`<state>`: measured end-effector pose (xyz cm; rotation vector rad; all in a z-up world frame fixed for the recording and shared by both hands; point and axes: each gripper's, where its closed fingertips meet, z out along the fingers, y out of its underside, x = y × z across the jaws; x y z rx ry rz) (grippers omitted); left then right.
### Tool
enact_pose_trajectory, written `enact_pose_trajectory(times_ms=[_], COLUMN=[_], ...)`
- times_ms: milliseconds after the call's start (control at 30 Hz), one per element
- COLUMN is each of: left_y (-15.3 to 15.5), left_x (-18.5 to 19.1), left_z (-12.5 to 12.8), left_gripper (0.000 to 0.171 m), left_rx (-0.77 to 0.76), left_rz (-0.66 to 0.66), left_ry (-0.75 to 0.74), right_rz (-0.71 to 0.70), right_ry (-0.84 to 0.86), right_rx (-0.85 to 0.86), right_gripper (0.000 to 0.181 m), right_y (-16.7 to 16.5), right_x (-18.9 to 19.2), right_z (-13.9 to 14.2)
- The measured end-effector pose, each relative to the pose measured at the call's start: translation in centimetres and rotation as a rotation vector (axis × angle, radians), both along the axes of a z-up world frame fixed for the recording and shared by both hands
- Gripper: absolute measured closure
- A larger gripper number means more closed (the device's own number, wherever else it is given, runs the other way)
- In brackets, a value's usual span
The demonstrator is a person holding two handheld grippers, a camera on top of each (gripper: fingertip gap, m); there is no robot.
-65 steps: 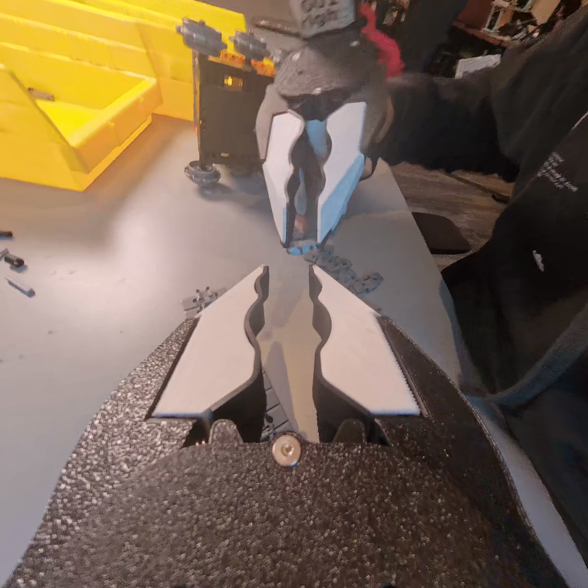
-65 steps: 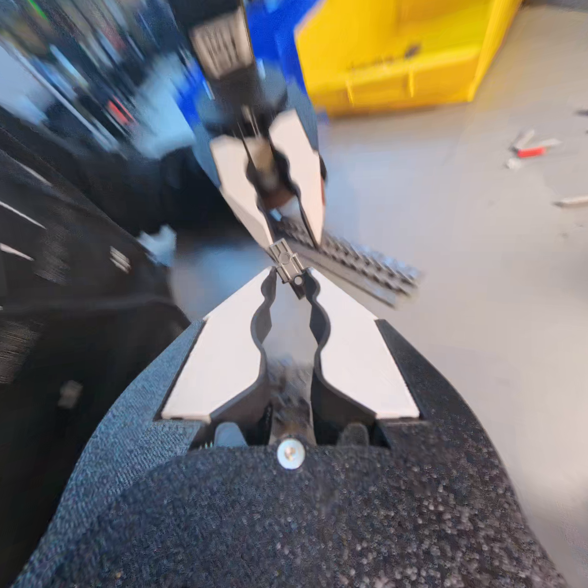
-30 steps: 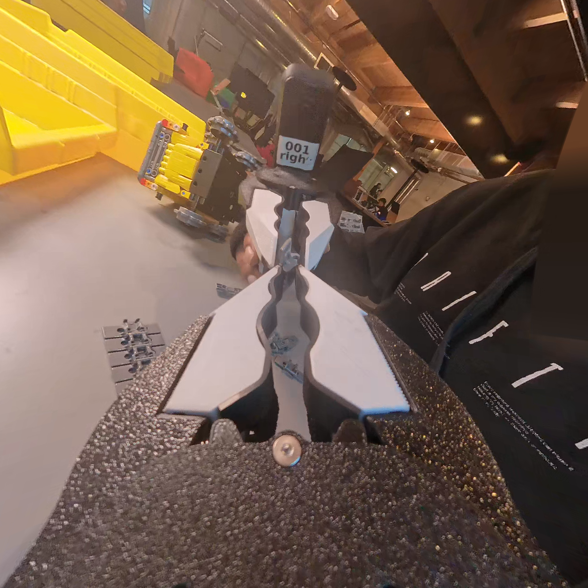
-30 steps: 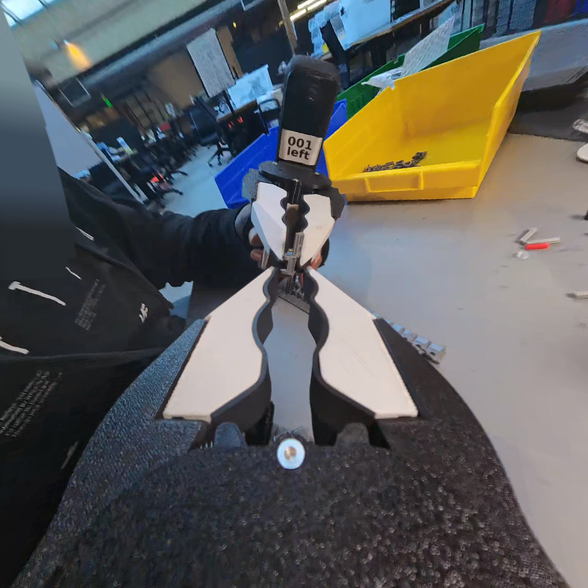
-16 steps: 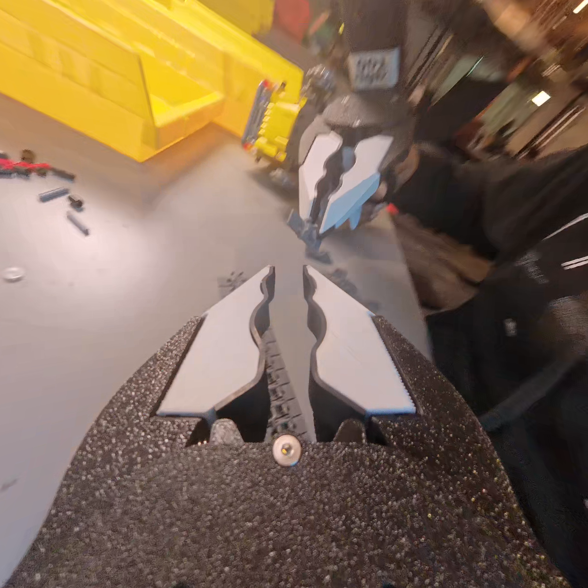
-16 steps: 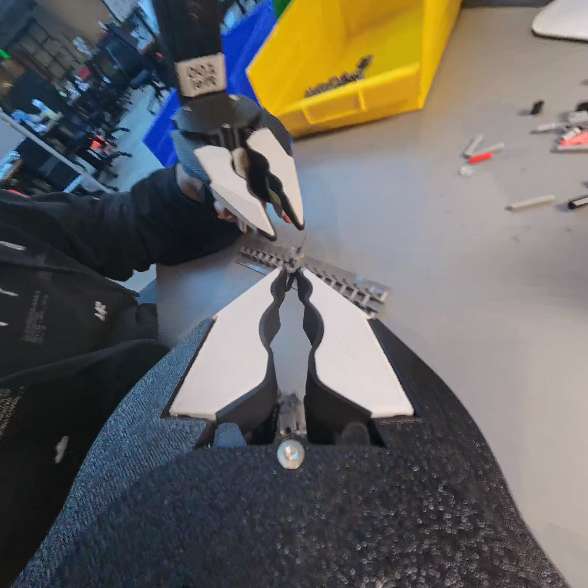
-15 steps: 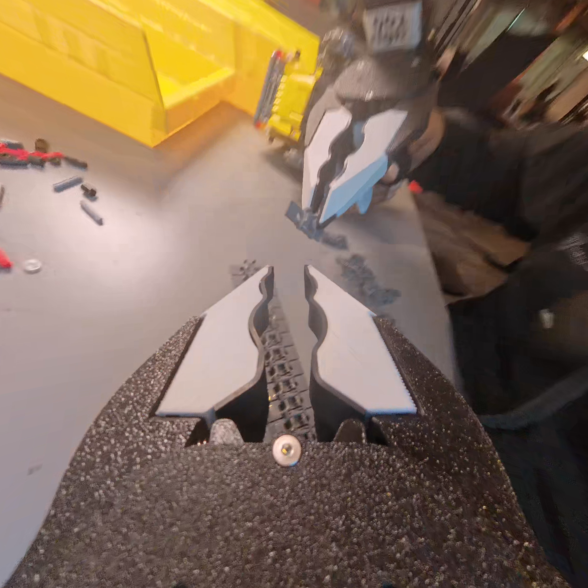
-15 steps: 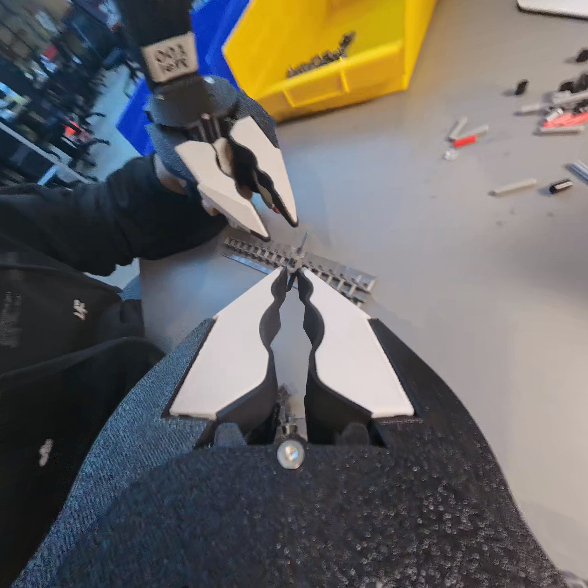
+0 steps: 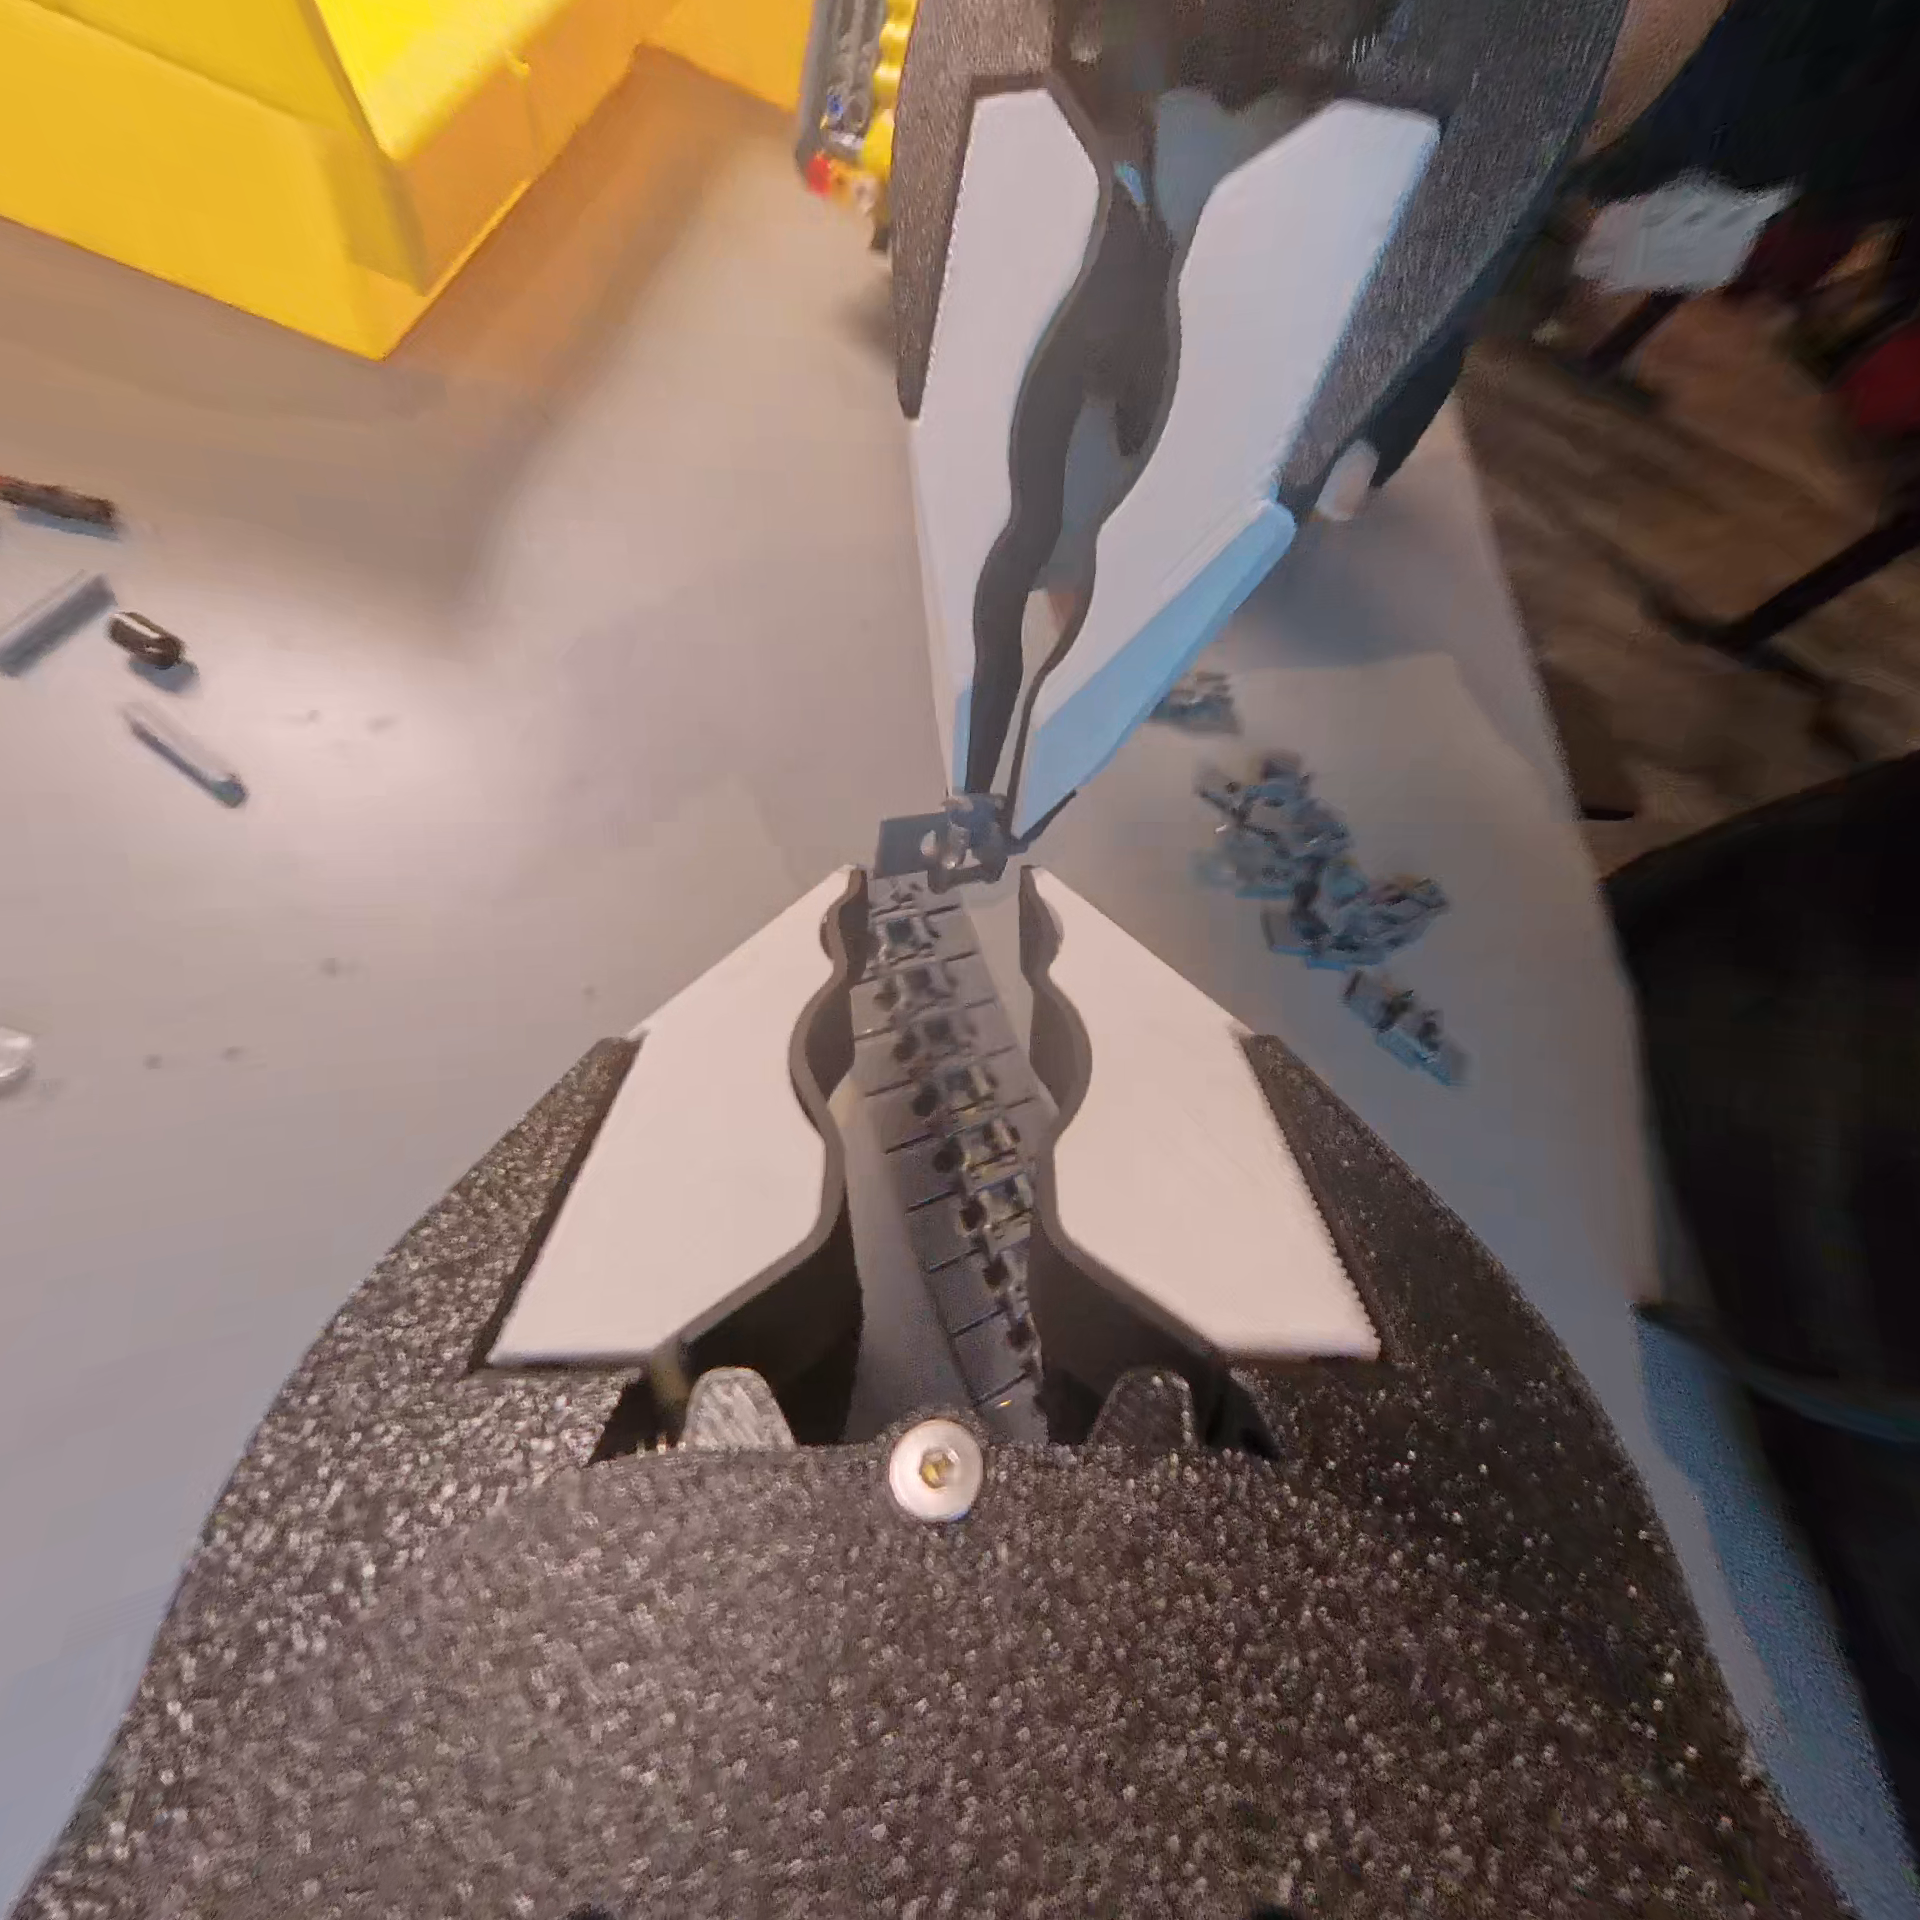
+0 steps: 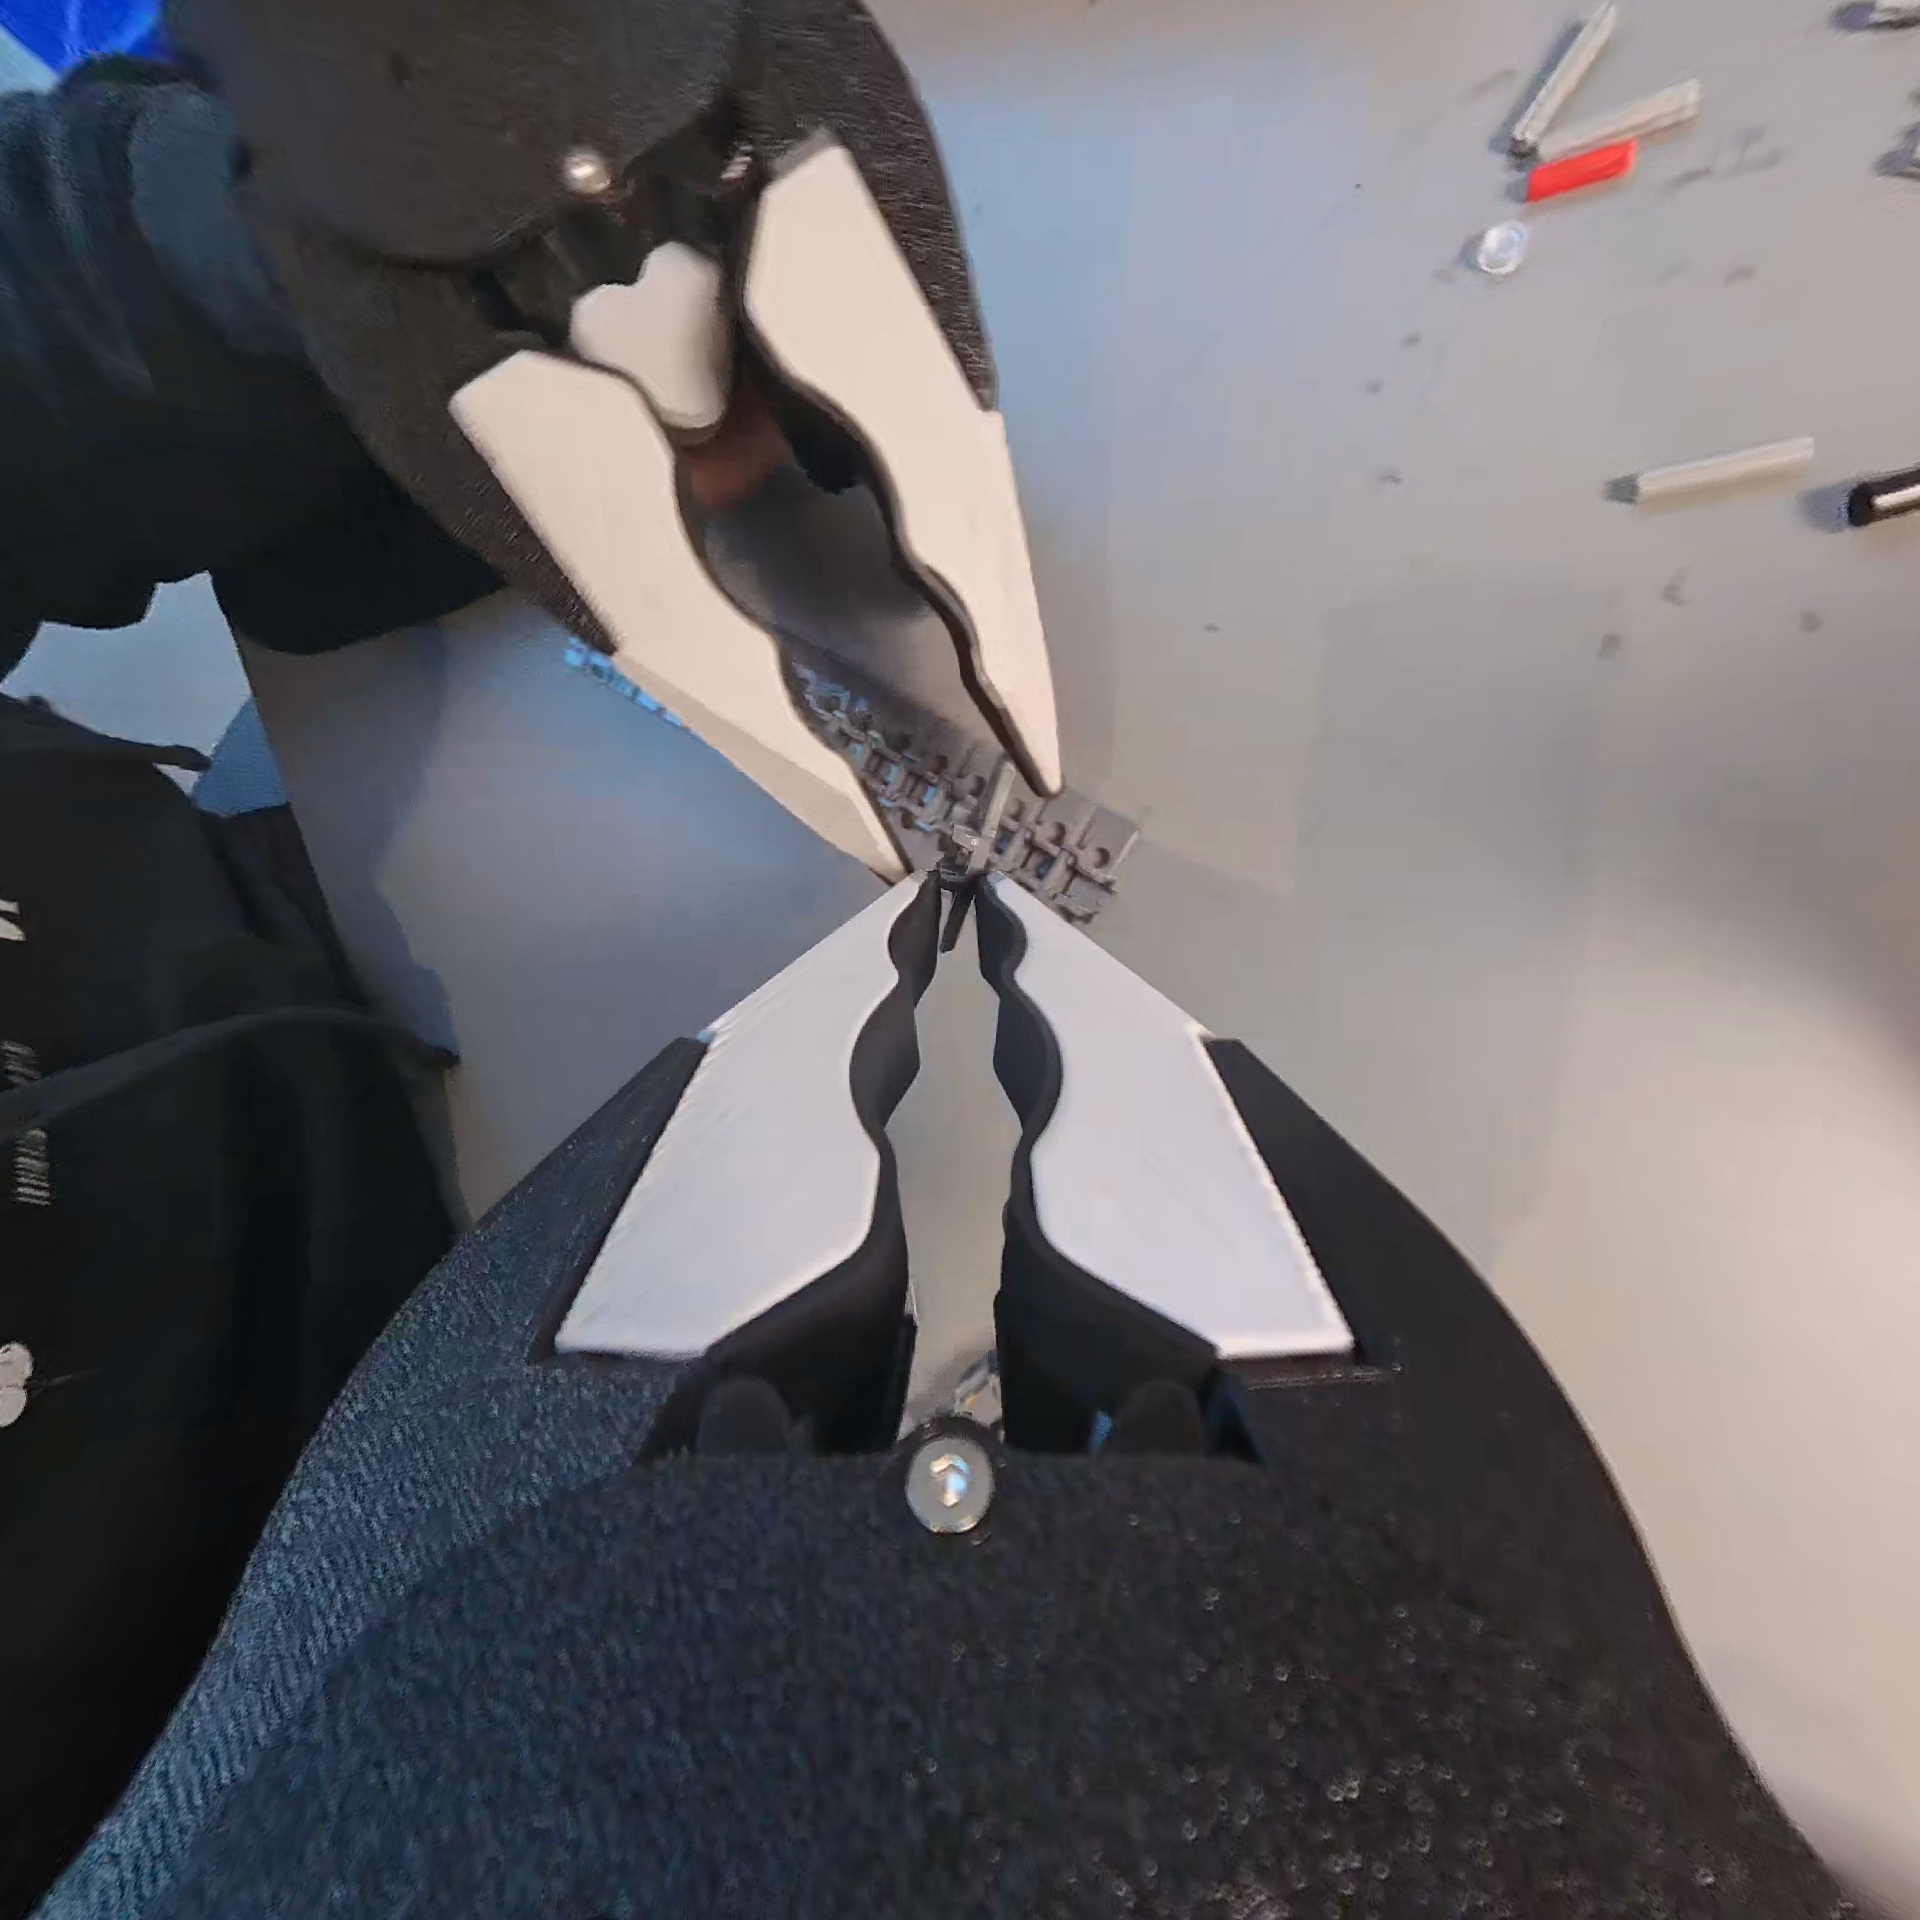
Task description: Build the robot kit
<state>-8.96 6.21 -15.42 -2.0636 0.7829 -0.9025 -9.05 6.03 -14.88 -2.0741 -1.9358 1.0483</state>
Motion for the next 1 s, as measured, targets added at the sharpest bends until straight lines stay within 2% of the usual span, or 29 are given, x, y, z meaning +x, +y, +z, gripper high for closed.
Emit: enact_pose_trajectory(times_ms=[100, 200, 367, 533, 633, 767, 867, 1000], left_y=[-1.3, -2.6, -4.0, -4.4, -3.7, -1.9, -1.3, -0.5], left_x=[0.5, 0.8, 1.8, 2.0, 1.7, -0.5, -1.0, -0.8], left_z=[1.5, 2.7, 3.6, 3.8, 3.1, 0.5, -1.0, -2.0], left_gripper=[0.154, 0.163, 0.166, 0.166, 0.165, 0.159, 0.157, 0.154], left_rx=[-0.058, -0.076, -0.055, -0.048, -0.038, -0.006, 0.002, 0.045], left_rz=[-0.119, -0.2, -0.275, -0.291, -0.249, -0.092, -0.011, 0.059], left_ry=[-0.176, -0.279, -0.298, -0.311, -0.247, -0.02, 0.095, 0.203], right_rz=[0.061, 0.152, 0.238, 0.278, 0.229, 0.048, -0.057, -0.105], right_ry=[0.037, 0.074, 0.138, 0.164, 0.123, -0.035, -0.108, -0.166], right_rx=[-0.01, 0.008, -0.011, 0.015, 0.02, 0.037, 0.019, 0.007], right_gripper=[0.175, 0.175, 0.17, 0.173, 0.174, 0.175, 0.175, 0.175], right_y=[-1.2, -2.3, -3.8, -4.1, -3.3, -0.1, 1.3, 1.7], right_x=[0.1, 0.6, 0.8, 1.0, 0.9, 0.8, 0.4, 0.2], right_z=[1.2, 2.1, 3.1, 3.3, 2.8, 0.2, -1.5, -2.2])
